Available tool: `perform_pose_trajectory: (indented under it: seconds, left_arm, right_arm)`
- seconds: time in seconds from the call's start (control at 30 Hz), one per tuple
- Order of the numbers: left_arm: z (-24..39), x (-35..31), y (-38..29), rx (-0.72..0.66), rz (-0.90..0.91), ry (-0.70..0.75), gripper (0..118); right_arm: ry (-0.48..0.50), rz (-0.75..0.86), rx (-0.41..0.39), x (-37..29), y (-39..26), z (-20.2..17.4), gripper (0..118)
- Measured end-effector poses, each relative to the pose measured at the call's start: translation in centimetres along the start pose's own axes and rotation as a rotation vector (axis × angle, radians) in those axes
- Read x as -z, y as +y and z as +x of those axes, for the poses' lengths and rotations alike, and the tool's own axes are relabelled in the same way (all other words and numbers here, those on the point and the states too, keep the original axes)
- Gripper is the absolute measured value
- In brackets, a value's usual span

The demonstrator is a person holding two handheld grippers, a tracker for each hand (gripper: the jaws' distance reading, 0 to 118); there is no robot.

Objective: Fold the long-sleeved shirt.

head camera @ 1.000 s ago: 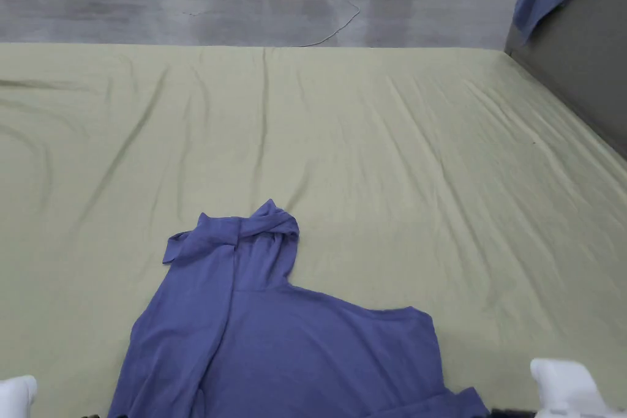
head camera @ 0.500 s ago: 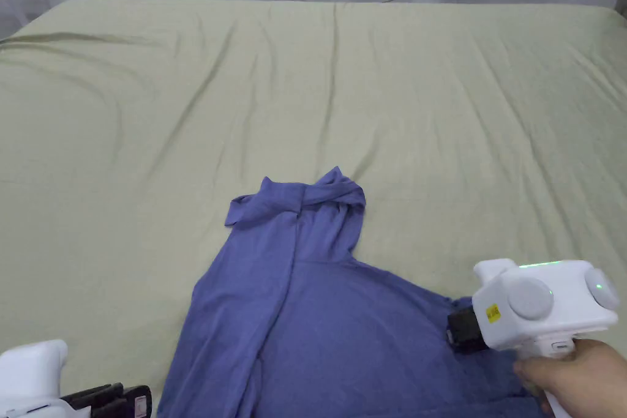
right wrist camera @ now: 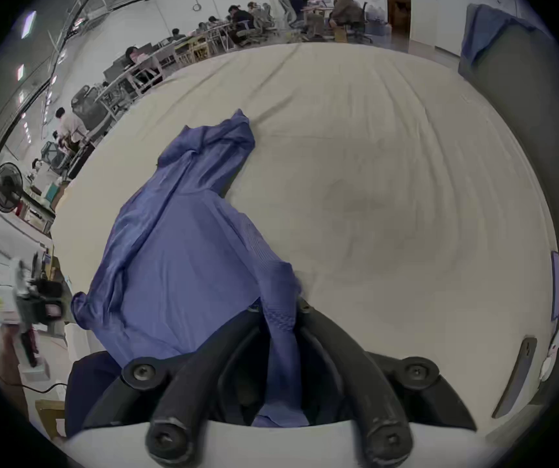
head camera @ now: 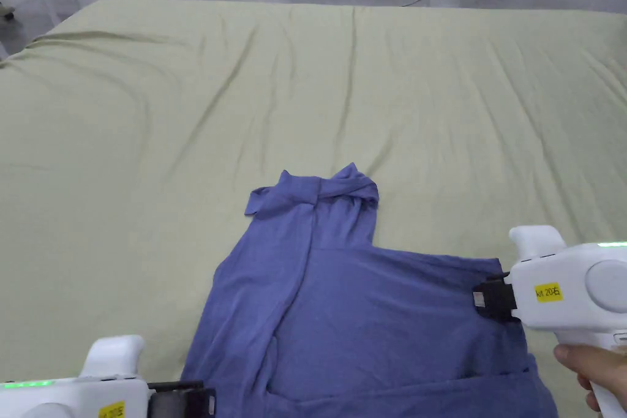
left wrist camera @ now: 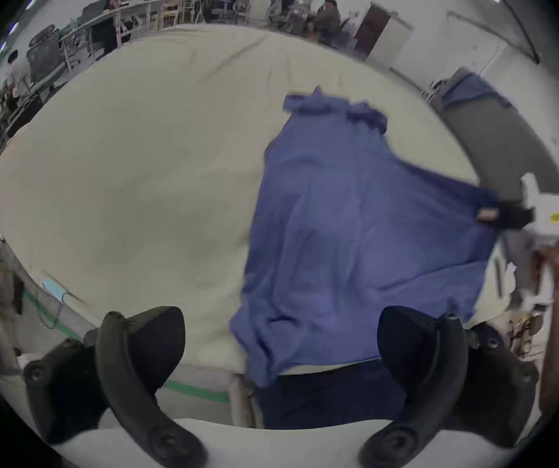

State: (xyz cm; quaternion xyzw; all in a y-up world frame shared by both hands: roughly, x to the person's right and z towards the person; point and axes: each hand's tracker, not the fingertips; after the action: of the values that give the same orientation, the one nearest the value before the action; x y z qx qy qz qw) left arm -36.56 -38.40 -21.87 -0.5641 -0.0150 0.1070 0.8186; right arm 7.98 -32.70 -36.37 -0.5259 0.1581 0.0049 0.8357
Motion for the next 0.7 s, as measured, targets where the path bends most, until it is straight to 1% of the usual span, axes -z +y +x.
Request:
perform_pose_trajectory:
  seconds: [0.03, 0.07, 0.1, 0.13, 0.17, 0.2, 0.23, 0.27, 0.3, 0.4, 0.5, 0.6, 0.63, 0.67, 0.7]
  left_arm:
    - [0.0, 1.8, -0.5, 0.021, -0.051, 0.029, 114]
    - [-0.1, 2.8, -0.6, 0.042, -0.07, 0.039, 109]
    - [-0.2, 3.3, 0.0, 0.065, -0.077, 0.033, 98]
    - [0.3, 3.8, -0.4, 0.088, -0.084, 0.044, 79]
    - [0.7, 2.9, -0.7, 0.149, -0.02, 0.087, 75]
    - [1.1, 2.3, -0.6, 0.168, -0.005, 0.088, 70]
    - [1.5, 1.4, -0.5, 0.153, 0.0, 0.068, 51]
    - [1.2, 0.5, -0.2, 0.124, 0.019, -0.029, 6]
    - [1.2, -0.5, 0.0, 0.074, 0.035, -0.095, 6]
    - [1.3, -4.3, 1.6, 0.063, 0.11, -0.108, 6]
    - [1.4, -9.6, 4.4, 0.021, 0.254, -0.197, 6]
    - [1.3, -14.9, 8.0, 0.023, 0.41, -0.229, 6]
    - [1.9, -16.8, 9.2, 0.033, 0.453, -0.251, 6]
    - [2.1, -18.4, 10.6, 0.01, 0.49, -0.298, 6]
    - [2.2, -19.6, 11.8, 0.008, 0.53, -0.312, 6]
  right_arm:
    - [0.004, 0.006, 0.006, -0.1, -0.1, -0.1, 4]
    - [0.008, 0.014, 0.018, -0.3, -0.2, -0.3, 4]
    - [0.009, 0.022, 0.034, -0.4, -0.3, -0.3, 4]
    - [0.015, 0.034, 0.056, -0.6, -0.5, -0.2, 4]
    - [0.026, 0.047, 0.084, -0.8, -0.7, -0.2, 4]
    - [0.041, 0.062, 0.113, -1.3, -1.0, 0.0, 4]
    - [0.058, 0.075, 0.136, -1.8, -1.2, 0.0, 4]
    - [0.067, 0.092, 0.15, -2.4, -1.3, 0.1, 4]
    - [0.071, 0.111, 0.153, -3.1, -1.3, 0.1, 4]
    - [0.083, 0.206, 0.152, -6.7, -0.6, 0.0, 4]
    - [0.069, 0.34, 0.128, -11.8, 0.7, -0.2, 4]
    - [0.066, 0.464, 0.101, -17.5, 2.4, -0.3, 4]
    - [0.053, 0.502, 0.082, -19.5, 3.1, -0.2, 4]
    - [0.039, 0.536, 0.072, -21.5, 3.8, -0.1, 4]
    - [0.035, 0.563, 0.067, -22.9, 4.4, 0.1, 4]
